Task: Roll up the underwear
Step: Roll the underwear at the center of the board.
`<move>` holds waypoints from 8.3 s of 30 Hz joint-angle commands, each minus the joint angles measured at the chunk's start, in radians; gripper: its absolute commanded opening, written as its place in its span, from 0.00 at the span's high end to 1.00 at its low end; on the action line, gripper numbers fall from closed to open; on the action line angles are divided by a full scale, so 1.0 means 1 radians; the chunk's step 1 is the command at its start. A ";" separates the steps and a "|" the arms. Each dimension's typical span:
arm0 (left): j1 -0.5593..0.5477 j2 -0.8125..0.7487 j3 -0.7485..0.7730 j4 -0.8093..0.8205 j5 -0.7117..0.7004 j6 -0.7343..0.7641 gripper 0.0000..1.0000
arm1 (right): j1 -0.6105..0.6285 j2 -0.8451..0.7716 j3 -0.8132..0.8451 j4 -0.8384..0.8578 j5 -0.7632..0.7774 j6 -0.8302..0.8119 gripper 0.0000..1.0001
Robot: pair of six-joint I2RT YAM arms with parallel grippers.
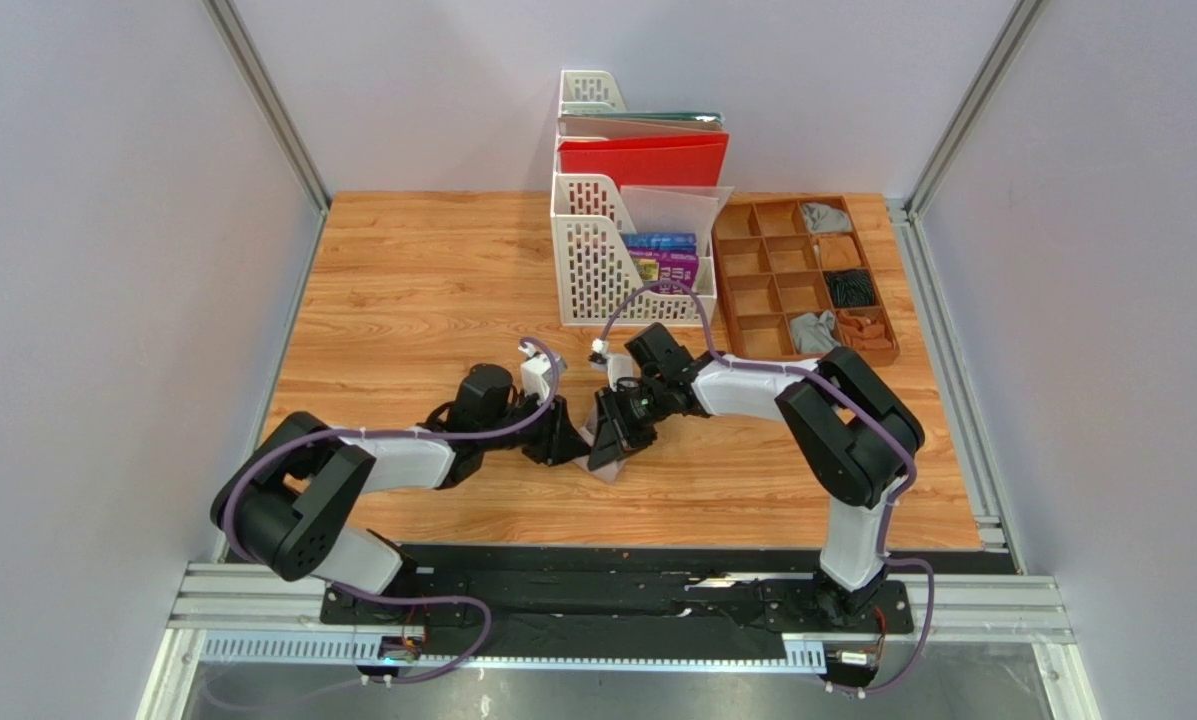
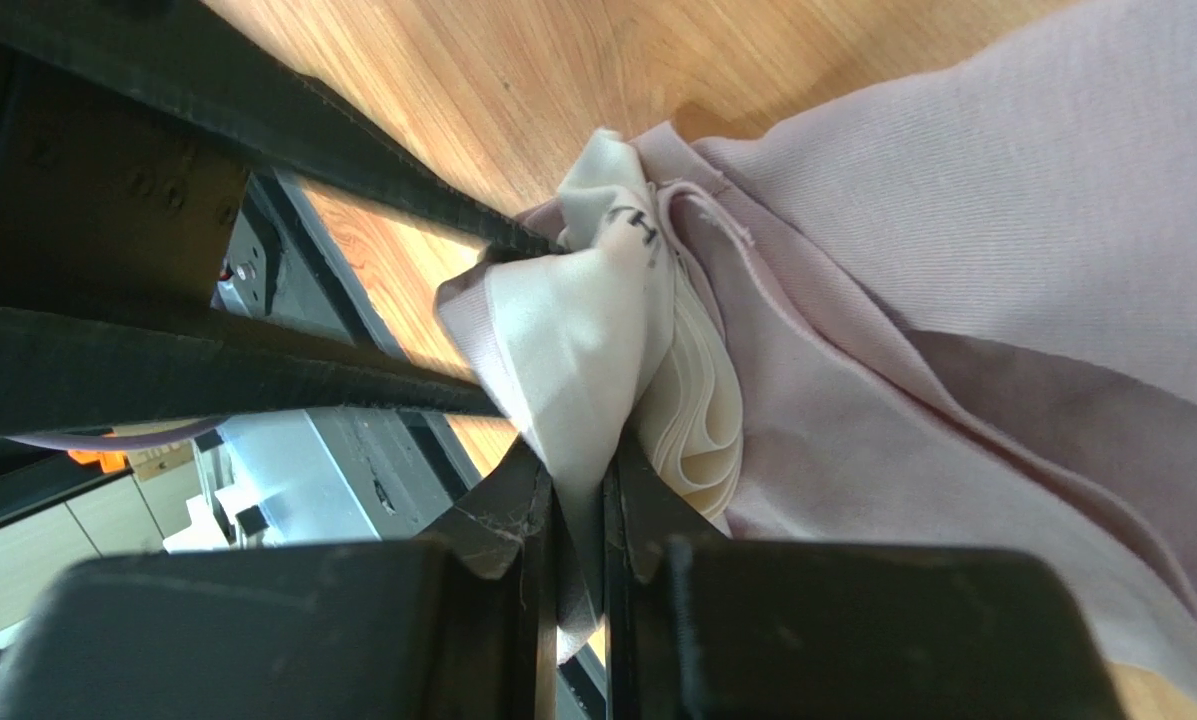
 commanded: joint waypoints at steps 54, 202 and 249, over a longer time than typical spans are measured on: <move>0.004 0.073 0.208 -0.200 -0.051 -0.266 1.00 | 0.021 -0.243 -0.171 0.185 0.297 -0.164 0.67; 0.133 0.240 0.509 -0.858 0.190 -0.160 1.00 | 0.514 -0.252 -0.292 0.334 1.092 -0.246 0.48; 0.180 -0.404 0.063 -0.441 -0.109 -0.198 0.41 | 0.213 -0.279 -0.209 0.180 0.360 -0.151 1.00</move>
